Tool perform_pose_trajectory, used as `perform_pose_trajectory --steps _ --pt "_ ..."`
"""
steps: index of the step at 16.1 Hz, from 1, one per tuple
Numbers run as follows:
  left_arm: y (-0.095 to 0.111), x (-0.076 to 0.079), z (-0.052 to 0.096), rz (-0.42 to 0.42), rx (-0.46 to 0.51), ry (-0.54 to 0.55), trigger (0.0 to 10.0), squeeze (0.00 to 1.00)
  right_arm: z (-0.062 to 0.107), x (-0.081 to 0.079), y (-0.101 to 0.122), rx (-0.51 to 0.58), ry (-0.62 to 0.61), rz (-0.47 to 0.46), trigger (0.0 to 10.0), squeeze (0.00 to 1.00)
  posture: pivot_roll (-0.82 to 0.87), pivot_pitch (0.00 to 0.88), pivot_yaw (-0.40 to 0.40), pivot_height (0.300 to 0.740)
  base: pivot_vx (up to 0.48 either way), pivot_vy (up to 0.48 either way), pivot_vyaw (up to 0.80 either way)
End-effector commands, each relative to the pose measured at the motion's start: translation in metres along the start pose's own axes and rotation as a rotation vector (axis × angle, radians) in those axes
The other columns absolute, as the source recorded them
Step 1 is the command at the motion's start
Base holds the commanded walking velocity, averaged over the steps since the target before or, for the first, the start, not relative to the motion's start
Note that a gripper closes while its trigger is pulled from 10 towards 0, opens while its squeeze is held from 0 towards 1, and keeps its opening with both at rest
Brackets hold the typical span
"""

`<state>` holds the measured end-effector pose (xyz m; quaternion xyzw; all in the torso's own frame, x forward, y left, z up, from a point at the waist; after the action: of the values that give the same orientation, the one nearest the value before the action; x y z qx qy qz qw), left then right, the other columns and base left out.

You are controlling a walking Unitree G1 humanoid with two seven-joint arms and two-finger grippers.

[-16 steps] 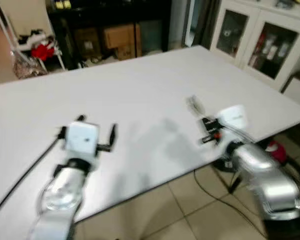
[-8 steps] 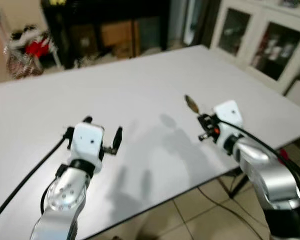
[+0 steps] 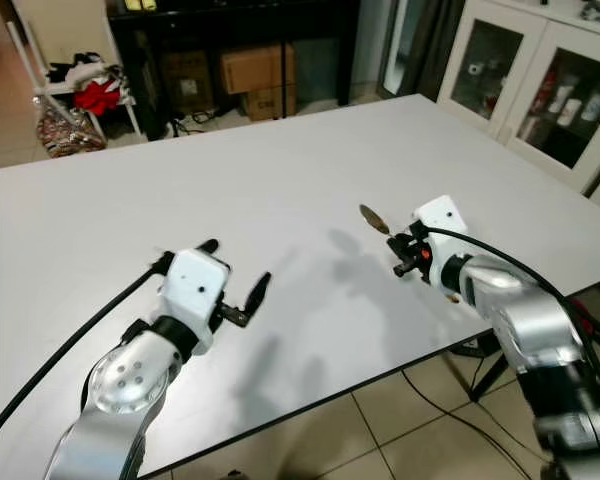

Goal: Setting the table

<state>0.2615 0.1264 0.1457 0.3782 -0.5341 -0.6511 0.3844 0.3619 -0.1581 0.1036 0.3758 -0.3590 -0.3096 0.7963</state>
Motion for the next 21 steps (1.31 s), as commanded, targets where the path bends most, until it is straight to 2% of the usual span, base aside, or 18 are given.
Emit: perform_pose_trajectory --steps 1,5,10,13,16,21 --pt "0.0 0.005 -0.004 -0.006 -0.013 -0.034 10.0 0.0 -0.006 0.011 0.0 -0.015 -0.046 0.048 10.0 0.0 -0.13 0.0 0.046 0.74 0.0 0.0 0.0" --pt "-0.002 0.015 -0.008 -0.004 -0.025 -0.07 10.0 0.0 -0.021 0.026 -0.008 -0.078 -0.108 -0.009 10.0 0.0 -0.12 0.004 0.044 0.74 0.0 0.0 0.0" --pt "-0.001 0.034 -0.005 -0.014 -0.057 -0.22 10.0 0.0 -0.04 0.024 -0.01 -0.158 -0.16 -0.045 10.0 0.0 -0.09 0.038 0.045 0.74 0.0 0.0 0.0" --pt "-0.002 0.046 0.0 0.009 -0.077 -0.317 10.0 0.0 -0.043 0.026 -0.01 -0.189 -0.205 -0.049 10.0 0.0 -0.09 0.045 0.043 0.74 0.0 0.0 0.0" --pt "-0.006 0.043 0.003 -0.013 -0.101 -0.327 10.0 0.0 -0.044 0.023 -0.016 -0.241 -0.195 -0.002 10.0 0.0 -0.09 0.049 0.046 0.74 0.0 0.0 0.0" --pt "-0.005 0.04 0.001 -0.013 -0.1 -0.318 10.0 0.0 -0.039 0.022 -0.026 -0.287 -0.174 -0.004 10.0 0.0 -0.09 0.035 0.035 0.74 0.0 0.0 0.0"
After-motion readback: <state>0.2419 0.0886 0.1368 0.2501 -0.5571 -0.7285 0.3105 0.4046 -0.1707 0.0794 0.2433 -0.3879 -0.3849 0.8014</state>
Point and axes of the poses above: a point about 5 cm out from each wrist's last joint towards the gripper, its own z axis pointing back from the gripper into the wrist, its own y axis along the axis of the wrist's last joint, x = y × z, the point moved 4 cm from there along -z, pointing out of the wrist towards the gripper, and after that the axes turned 11 degrees about z, right-handed, at the moved point
